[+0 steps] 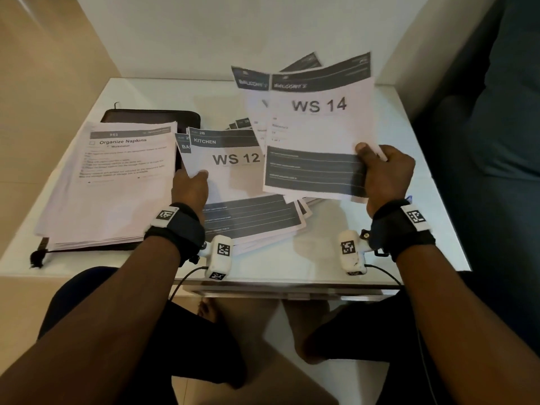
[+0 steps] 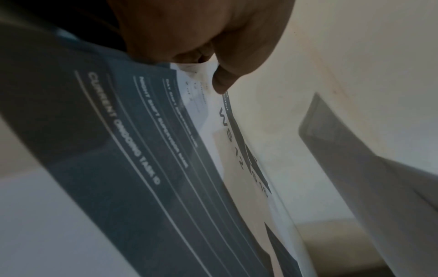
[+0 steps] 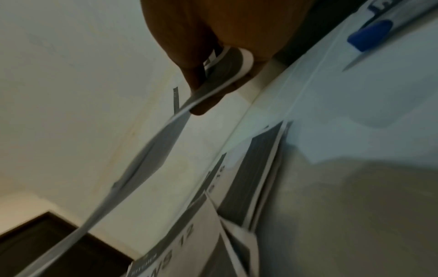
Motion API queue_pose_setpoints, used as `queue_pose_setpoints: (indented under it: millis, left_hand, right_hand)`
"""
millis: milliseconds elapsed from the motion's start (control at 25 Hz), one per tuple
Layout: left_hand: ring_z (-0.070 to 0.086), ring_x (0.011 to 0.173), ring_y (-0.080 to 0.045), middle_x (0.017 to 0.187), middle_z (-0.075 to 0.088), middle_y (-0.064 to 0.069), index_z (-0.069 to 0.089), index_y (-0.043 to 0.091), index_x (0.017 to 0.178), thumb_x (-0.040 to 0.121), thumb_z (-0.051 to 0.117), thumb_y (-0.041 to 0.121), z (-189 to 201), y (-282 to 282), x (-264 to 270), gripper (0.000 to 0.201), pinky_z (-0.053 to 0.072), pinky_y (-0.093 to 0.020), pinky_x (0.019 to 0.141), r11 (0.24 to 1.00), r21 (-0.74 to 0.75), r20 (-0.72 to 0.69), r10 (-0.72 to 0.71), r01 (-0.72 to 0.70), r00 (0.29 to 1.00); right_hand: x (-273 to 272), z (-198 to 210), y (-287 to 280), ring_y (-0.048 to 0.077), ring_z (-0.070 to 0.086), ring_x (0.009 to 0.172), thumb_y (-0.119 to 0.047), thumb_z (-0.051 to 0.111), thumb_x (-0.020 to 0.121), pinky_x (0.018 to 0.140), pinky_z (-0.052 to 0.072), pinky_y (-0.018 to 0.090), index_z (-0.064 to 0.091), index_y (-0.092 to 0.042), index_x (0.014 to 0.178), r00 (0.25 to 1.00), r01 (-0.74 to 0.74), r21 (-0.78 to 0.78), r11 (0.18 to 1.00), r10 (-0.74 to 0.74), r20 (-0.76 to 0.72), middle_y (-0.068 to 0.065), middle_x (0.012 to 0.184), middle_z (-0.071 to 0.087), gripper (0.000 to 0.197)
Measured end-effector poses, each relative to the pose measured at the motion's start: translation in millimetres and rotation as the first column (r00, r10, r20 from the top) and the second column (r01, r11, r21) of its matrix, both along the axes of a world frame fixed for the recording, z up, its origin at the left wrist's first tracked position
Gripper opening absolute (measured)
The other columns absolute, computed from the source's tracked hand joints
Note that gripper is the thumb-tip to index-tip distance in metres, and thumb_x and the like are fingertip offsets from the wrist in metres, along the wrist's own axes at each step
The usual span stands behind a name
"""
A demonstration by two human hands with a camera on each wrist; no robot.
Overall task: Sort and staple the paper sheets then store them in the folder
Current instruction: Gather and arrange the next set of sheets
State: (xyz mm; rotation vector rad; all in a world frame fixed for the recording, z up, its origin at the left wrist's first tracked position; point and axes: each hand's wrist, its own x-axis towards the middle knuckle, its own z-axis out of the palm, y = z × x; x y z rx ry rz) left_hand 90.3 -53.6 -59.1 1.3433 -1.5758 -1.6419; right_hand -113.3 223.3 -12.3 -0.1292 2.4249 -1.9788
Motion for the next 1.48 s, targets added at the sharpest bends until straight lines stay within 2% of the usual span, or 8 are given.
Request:
queue_pose_setpoints:
  millis: [360,600,680,760,840,960,1200,1480]
  left_hand:
    - [0.061,0.130,-0.033,0.145,0.061,0.000,0.049,0.043,0.148,0.085,0.046,0.086,-24,-14,-2,0.076,0.047,-0.058,0.107,0.958,0.262,-0.309,-0.030,0.115,0.950]
    - [0.074,0.102,-0.028,0.117,0.074,-0.010,0.055,0.008,0.132,0.067,0.076,-0.012,8,13,3,0.071,0.064,-0.044,0.081,0.997,-0.004,-0.143,-0.073,0.073,0.987]
    - [0.072,0.104,-0.033,0.118,0.072,-0.010,0.053,0.011,0.130,0.065,0.073,-0.014,0,8,4,0.073,0.063,-0.051,0.083,0.997,0.005,-0.094,-0.071,0.072,0.993]
    - [0.069,0.107,-0.031,0.122,0.068,-0.007,0.050,0.015,0.131,0.071,0.071,-0.012,-3,3,4,0.069,0.062,-0.050,0.087,0.999,0.005,-0.065,-0.045,0.046,0.997]
    - [0.068,0.106,-0.030,0.124,0.065,-0.004,0.047,0.020,0.133,0.078,0.066,-0.006,-4,0,6,0.064,0.061,-0.051,0.090,0.998,-0.020,-0.032,-0.057,0.056,0.998]
    - [0.066,0.108,-0.032,0.128,0.062,-0.006,0.044,0.021,0.138,0.081,0.055,0.003,-1,-2,10,0.061,0.058,-0.054,0.094,0.998,-0.047,-0.007,-0.041,0.041,0.999]
    - [0.060,0.110,-0.035,0.130,0.056,-0.009,0.038,0.014,0.140,0.091,0.046,0.003,5,8,18,0.051,0.054,-0.053,0.101,0.995,-0.100,0.134,0.025,-0.011,0.991]
    - [0.059,0.113,-0.036,0.135,0.056,-0.013,0.036,0.016,0.144,0.091,0.045,0.003,13,19,28,0.055,0.052,-0.053,0.103,0.993,-0.116,0.175,0.037,-0.017,0.984]
  right_hand:
    - [63,-40,-38,0.014,0.058,0.063,-0.044,0.074,0.089,0.060,0.047,0.028,0.067,-0.012,0.073,0.973,-0.229,0.210,0.951,0.226,0.039,-0.002,0.068,0.065,0.037]
    - [73,-34,-42,0.011,0.049,0.058,-0.050,0.067,0.093,0.061,0.042,0.027,0.056,-0.015,0.063,0.917,-0.397,0.285,0.873,0.389,0.087,-0.003,0.061,0.055,0.047]
    - [49,-26,-44,0.016,0.059,0.069,-0.059,0.059,0.094,0.071,0.051,0.033,0.061,-0.016,0.071,0.927,-0.353,0.380,0.855,0.373,0.023,-0.001,0.071,0.063,0.048]
    - [7,-18,-50,0.027,0.059,0.112,-0.063,0.058,0.091,0.097,0.050,0.045,0.066,-0.012,0.114,0.950,-0.258,0.564,0.785,0.311,0.002,0.011,0.116,0.065,0.057]
    - [-32,-13,-59,0.036,0.037,0.138,-0.064,0.063,0.088,0.108,0.040,0.052,0.045,-0.009,0.144,0.935,-0.311,0.747,0.587,0.331,0.130,0.017,0.144,0.044,0.081]
    - [-60,-18,-72,0.042,0.038,0.138,-0.064,0.075,0.078,0.109,0.039,0.052,0.034,-0.005,0.149,0.891,-0.384,0.852,0.355,0.383,0.243,0.022,0.148,0.038,0.101]
    - [-71,-25,-63,0.038,0.060,0.117,-0.050,0.089,0.069,0.088,0.049,0.038,0.053,-0.002,0.131,0.893,-0.430,0.784,0.448,0.336,0.299,0.018,0.131,0.061,0.087]
    - [-66,-9,-31,0.036,0.063,0.113,-0.027,0.079,0.086,0.090,0.048,0.034,0.066,-0.005,0.123,0.927,-0.363,0.703,0.612,0.312,0.208,0.017,0.126,0.068,0.045]
